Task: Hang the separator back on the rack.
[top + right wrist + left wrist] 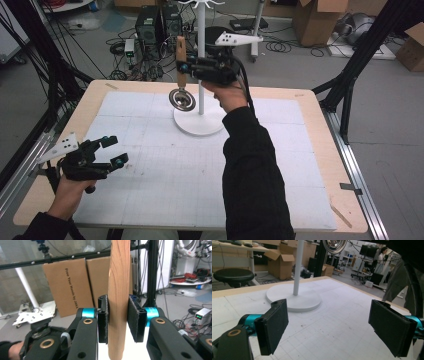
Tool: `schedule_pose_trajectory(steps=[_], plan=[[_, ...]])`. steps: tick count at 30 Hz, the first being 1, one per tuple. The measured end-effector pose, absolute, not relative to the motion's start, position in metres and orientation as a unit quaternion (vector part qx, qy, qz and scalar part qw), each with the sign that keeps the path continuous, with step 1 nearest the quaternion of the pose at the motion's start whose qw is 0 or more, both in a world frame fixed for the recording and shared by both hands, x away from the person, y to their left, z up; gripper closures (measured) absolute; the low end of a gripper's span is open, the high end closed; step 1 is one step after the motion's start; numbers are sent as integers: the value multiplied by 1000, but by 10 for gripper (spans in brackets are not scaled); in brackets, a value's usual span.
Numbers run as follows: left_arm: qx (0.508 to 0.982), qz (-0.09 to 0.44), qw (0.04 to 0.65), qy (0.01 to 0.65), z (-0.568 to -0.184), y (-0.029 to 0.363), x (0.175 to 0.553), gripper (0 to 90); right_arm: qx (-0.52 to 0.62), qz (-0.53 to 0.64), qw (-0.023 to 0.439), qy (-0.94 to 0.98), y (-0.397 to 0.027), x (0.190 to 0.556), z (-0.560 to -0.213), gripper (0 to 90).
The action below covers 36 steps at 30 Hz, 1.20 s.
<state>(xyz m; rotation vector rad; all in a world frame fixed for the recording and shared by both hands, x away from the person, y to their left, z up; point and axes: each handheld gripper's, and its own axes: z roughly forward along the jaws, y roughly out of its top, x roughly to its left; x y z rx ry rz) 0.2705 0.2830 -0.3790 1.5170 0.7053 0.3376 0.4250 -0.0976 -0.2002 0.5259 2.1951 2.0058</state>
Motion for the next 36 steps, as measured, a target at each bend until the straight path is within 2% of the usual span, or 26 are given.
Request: schedule_pose_trajectory(steps=[9, 27, 36], plan=[[674, 150, 654, 308, -379, 284, 270, 167, 191, 664, 74, 720, -101, 459, -171, 722], [675, 145, 653, 312, -382, 287, 271, 173, 234, 670, 73, 701, -109, 488, -175, 721], [674, 146, 653, 313, -382, 289, 270, 174, 255, 655, 102, 704, -112, 487, -175, 719]])
